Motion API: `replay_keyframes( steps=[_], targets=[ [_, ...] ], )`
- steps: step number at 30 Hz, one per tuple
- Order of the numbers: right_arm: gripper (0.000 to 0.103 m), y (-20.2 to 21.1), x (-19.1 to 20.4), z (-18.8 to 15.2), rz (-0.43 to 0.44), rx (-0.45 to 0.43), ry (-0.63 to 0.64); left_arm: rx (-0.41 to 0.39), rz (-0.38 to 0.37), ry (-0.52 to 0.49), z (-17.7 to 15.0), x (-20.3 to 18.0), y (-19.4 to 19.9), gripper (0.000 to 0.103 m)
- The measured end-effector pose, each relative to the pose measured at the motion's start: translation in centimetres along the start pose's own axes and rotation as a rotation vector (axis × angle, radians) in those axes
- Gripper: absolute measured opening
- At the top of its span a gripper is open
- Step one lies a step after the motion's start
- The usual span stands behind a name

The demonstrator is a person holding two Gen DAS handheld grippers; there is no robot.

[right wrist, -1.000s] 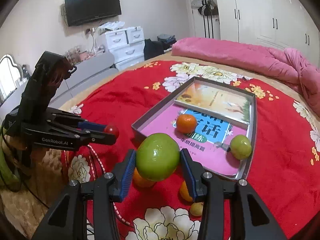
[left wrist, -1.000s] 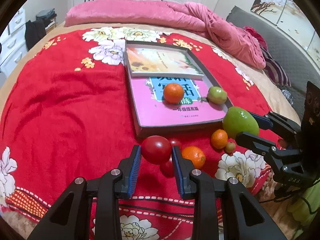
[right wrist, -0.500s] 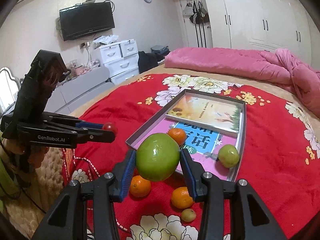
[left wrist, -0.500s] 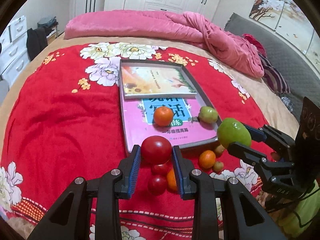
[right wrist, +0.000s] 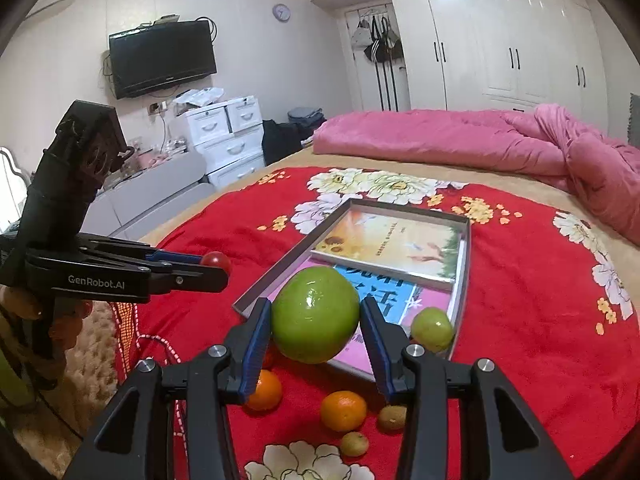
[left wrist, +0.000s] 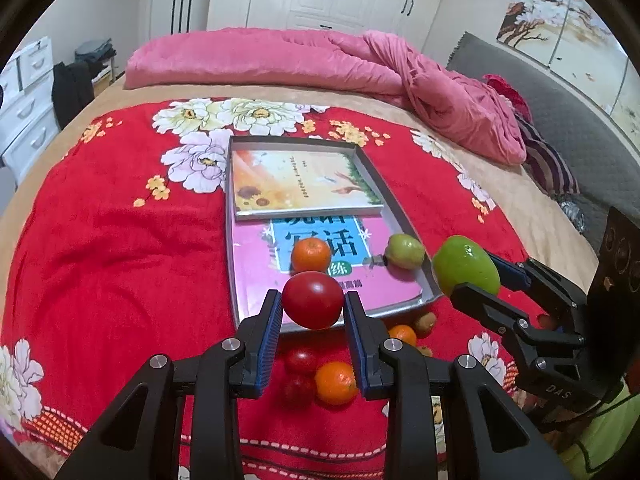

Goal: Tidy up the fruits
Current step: 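Lift the lime with the right tool while the left carries the tomato toward the tray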

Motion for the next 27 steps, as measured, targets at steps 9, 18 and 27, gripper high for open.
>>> replay_keyframes(
  steps=[9, 18, 27],
  targets=[
    [0.045, 0.4, -0.9, 0.9, -0.017, -0.033, -0.025, -0.021, 0.010, 0.013, 1.2, -0.2, 0.2, 0.032],
    [0.045, 0.6, -1.6, 1.5, -0.035, -0.053, -0.032, -0.035, 0.008, 0.027, 2.6, -0.2, 0.0, 0.032],
    [0.045, 0.2, -2.8, 2.0, -0.056, -0.059, -0.057, -0.045, 0.011, 0.062, 3.8, 0.9, -1.1, 0.032]
  ],
)
Point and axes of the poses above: each gripper's, at about its wrist camera, not at the fingertips, and y roughly against the way its jaws point, x to its left, z to its top, the point moved 4 cm from there along -y, roughly the way its jaws point, and after that the axes turned 9 degrees about x, right-handed, at the moved point
